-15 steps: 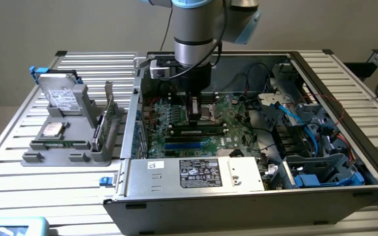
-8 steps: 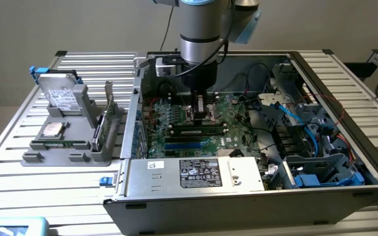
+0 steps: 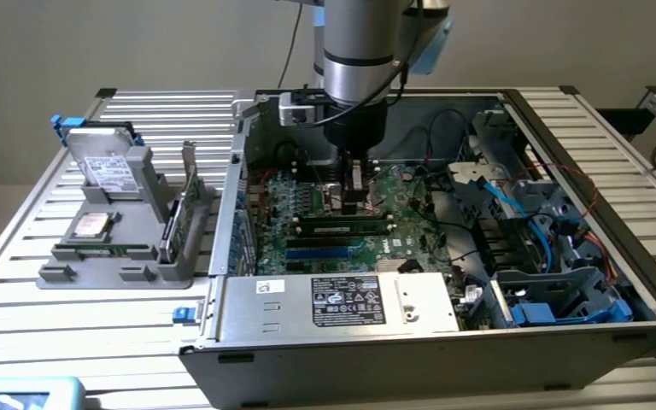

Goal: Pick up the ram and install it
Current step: 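Press down the ram until it locks into place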

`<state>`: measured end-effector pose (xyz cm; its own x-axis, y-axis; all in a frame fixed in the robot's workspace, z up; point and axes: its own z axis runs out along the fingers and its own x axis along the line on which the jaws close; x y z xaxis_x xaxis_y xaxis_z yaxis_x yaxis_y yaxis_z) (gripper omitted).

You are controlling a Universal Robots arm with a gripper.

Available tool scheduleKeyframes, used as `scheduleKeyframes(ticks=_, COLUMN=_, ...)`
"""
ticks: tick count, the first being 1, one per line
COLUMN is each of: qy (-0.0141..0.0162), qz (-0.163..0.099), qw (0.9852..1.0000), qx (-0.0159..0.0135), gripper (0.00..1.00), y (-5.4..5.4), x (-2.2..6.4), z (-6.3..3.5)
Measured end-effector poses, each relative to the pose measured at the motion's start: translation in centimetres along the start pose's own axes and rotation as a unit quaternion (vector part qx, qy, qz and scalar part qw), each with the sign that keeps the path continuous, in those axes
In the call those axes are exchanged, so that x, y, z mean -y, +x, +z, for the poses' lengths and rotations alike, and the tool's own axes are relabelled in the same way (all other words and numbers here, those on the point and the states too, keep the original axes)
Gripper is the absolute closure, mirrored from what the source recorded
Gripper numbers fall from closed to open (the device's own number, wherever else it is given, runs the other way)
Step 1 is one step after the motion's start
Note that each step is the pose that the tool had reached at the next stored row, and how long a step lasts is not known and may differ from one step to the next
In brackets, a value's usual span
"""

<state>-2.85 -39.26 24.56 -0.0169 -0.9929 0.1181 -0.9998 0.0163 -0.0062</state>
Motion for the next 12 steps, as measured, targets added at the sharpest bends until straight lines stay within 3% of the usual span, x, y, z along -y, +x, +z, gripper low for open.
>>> scheduleKeyframes(ticks=2, qy=-0.0023, qz=0.000, qw=1.0000, qx=-0.0001, gripper=0.89, y=0.08, x=0.09, z=0.00)
scheduleKeyframes(ticks=12, qy=-0.0028, qz=0.003, qw=1.0000, qx=-0.0002, gripper=0.89, y=0.09, x=0.09, z=-0.01)
